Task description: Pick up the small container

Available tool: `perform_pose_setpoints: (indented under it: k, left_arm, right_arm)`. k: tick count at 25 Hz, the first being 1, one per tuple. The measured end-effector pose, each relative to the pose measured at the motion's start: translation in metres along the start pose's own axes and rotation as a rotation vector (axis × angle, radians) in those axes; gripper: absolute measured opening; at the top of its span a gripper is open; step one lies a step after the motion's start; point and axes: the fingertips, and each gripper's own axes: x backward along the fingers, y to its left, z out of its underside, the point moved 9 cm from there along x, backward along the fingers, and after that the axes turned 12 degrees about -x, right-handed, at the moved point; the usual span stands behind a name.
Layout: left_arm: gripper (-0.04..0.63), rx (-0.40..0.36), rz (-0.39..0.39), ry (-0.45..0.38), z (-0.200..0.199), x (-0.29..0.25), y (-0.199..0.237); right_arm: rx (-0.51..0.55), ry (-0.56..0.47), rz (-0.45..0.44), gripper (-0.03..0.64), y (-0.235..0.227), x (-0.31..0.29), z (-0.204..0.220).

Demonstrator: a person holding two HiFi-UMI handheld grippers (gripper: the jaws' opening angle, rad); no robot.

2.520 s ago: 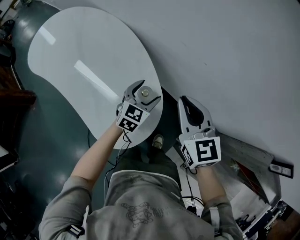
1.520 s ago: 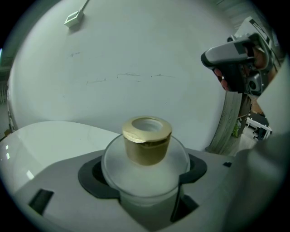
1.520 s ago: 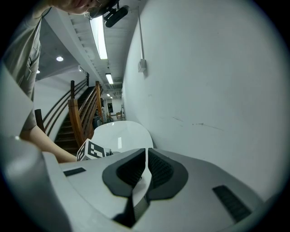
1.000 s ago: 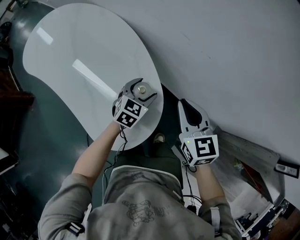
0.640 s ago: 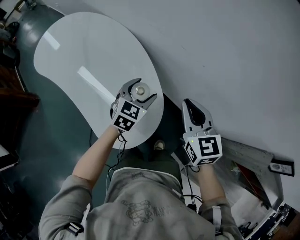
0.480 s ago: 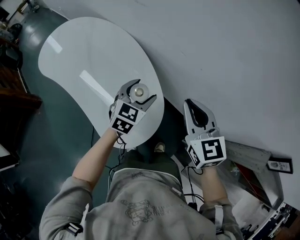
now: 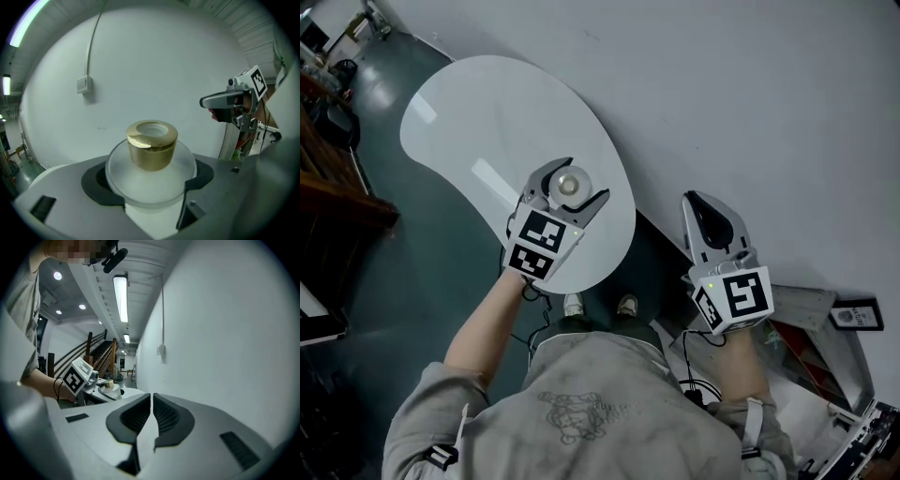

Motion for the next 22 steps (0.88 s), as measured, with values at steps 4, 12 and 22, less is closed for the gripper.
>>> perform_pose_setpoints:
  k: [4,12,22]
  left_arm:
    - [0.347,-0.002,-0.016,-0.034,-0.022,0.036,0.001]
    - [0.347,-0.019,-0.044,-0.081,-0.037,0.093,-0.018]
    - [0.345,-0.003,-0.019,-0.039,-0.011,0.120,-0.045]
  right_arm:
    - [0.007,-0.008,-0.004,0.037,0.007,0.021,-0.010]
    - [0.034,-0.018,-0.044,0.037,0.033,0.051,-0.021]
    - [0.019,0.050,-0.126,0.037,0.072,0.050,0.008]
